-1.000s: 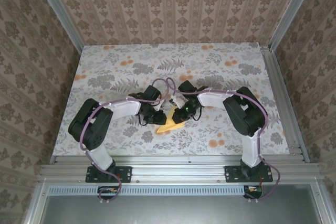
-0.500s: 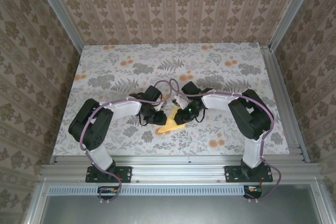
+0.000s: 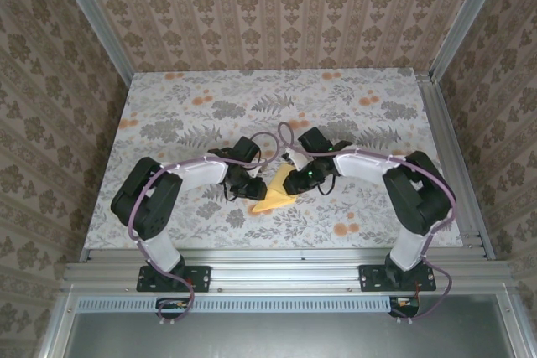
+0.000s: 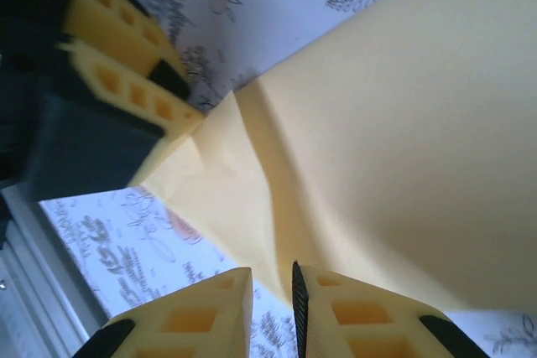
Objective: Fold a paper plane with a square sheet of paper (pick it up from the middle)
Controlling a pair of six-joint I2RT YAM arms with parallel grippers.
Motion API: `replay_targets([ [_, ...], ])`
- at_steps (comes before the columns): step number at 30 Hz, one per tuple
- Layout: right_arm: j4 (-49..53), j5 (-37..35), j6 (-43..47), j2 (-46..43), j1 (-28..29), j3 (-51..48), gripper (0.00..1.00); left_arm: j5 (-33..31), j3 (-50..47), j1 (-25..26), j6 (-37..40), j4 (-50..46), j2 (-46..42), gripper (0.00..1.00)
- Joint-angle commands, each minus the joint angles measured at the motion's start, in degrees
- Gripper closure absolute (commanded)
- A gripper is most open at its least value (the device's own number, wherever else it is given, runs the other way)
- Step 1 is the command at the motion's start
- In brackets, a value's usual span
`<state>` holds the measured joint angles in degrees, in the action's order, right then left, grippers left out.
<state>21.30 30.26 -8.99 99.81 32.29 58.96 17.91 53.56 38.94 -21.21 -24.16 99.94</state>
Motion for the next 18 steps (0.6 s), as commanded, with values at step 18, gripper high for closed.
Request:
replay_targets([
  [18, -19.43, 10.07, -13.99, 2.39, 0.49, -8.66, 0.94, 0.28, -3.73, 4.22, 1.57, 4.87, 9.44, 0.73],
])
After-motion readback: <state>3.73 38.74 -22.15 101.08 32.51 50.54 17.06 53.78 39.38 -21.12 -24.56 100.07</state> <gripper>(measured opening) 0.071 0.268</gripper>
